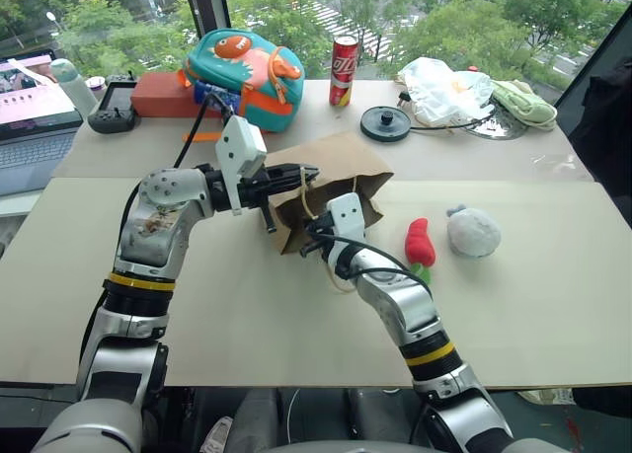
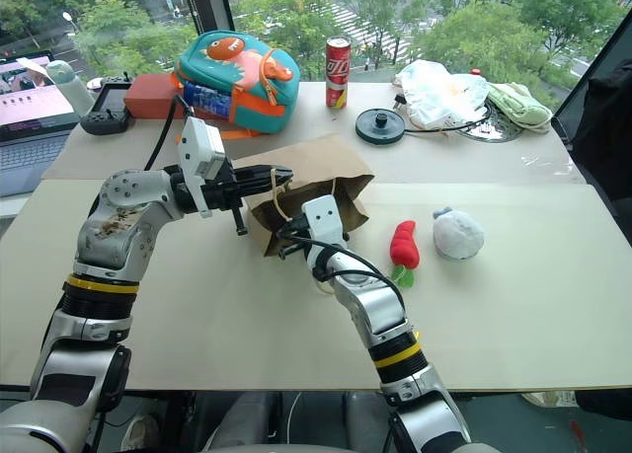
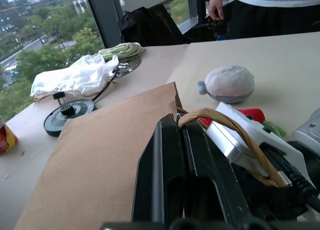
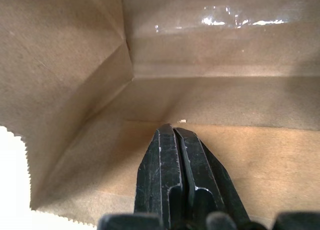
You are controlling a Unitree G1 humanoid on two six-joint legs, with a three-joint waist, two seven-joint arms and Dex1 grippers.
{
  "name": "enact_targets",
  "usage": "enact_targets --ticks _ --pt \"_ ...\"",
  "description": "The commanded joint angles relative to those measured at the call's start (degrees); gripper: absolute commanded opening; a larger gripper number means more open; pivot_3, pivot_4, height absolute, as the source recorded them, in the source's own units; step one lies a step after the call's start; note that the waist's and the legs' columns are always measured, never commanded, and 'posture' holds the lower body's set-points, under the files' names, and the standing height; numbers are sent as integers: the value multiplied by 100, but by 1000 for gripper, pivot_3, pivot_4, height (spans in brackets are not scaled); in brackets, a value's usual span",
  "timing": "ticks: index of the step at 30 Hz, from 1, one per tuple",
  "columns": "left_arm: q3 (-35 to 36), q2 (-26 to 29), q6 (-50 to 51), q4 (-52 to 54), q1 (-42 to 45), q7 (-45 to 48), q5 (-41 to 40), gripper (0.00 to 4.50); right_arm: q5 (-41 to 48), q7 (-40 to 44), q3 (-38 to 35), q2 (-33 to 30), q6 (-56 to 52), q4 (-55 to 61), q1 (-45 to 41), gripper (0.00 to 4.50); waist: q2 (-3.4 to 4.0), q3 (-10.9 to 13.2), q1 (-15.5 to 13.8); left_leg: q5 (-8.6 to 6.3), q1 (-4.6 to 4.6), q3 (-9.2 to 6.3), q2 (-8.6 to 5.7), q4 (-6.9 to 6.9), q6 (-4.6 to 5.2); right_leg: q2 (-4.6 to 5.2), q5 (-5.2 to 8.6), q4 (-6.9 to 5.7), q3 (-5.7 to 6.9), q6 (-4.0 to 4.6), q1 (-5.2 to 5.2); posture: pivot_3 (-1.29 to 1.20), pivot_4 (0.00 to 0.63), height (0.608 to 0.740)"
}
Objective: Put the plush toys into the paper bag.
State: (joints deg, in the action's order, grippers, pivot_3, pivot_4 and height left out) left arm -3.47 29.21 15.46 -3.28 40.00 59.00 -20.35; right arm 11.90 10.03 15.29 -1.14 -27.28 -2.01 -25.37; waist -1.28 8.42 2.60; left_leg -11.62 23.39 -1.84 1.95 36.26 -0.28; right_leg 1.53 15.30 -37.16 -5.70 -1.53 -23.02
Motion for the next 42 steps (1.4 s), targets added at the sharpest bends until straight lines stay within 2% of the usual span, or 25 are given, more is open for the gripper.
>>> enact_targets --ticks 1,8,13,21,26,29,33,39,42 --pt "137 71 -38 11 144 -33 -7 0 -108 152 -6 -19 36 161 112 23 0 0 3 0 -1 0 0 -1 0 0 0 0 0 0 0 0 150 739" --pt "122 54 -36 33 156 -56 -12 0 -340 131 86 -92 -745 183 251 23 1 -1 6 0 -3 1 2 -3 0 -2 0 -2 0 0 -2 0 150 739" --pt "100 51 -70 60 117 -55 7 0 -387 112 -21 -108 -786 516 246 23 1 -1 3 0 -5 1 1 -3 0 -1 0 -2 0 0 0 0 150 739" --pt "87 55 -122 62 47 -54 35 0 321 506 -759 -251 -516 2648 597 23 1 -1 -6 0 10 0 0 -3 0 0 0 1 0 0 -9 0 150 739" --pt "77 31 -132 51 29 -57 45 0 826 731 -916 -369 -740 3372 793 23 2 -1 2 0 6 0 1 -3 0 -1 0 1 1 -1 -7 0 150 739" --pt "73 -15 -96 37 70 -78 28 0 855 733 -790 -400 -791 3342 935 23 1 -1 6 0 3 1 2 -3 0 -2 0 0 1 -1 -6 0 150 739" --pt "174 -122 189 11 208 -201 -143 0 599 244 -870 -218 -964 2656 1129 23 1 -1 -3 0 1 1 1 -2 0 -2 0 1 1 -1 -4 0 150 739" --pt "498 -315 1030 10 518 -555 -629 0 545 72 -978 87 -446 2225 1312 23 1 -1 -11 0 11 2 0 -1 0 -1 0 3 1 -1 -9 0 150 739" --pt "494 -308 1061 0 567 -562 -593 0 464 109 -938 118 -225 2173 1368 23 2 -1 4 0 8 1 1 -3 0 -1 1 3 0 -1 -9 0 150 739"
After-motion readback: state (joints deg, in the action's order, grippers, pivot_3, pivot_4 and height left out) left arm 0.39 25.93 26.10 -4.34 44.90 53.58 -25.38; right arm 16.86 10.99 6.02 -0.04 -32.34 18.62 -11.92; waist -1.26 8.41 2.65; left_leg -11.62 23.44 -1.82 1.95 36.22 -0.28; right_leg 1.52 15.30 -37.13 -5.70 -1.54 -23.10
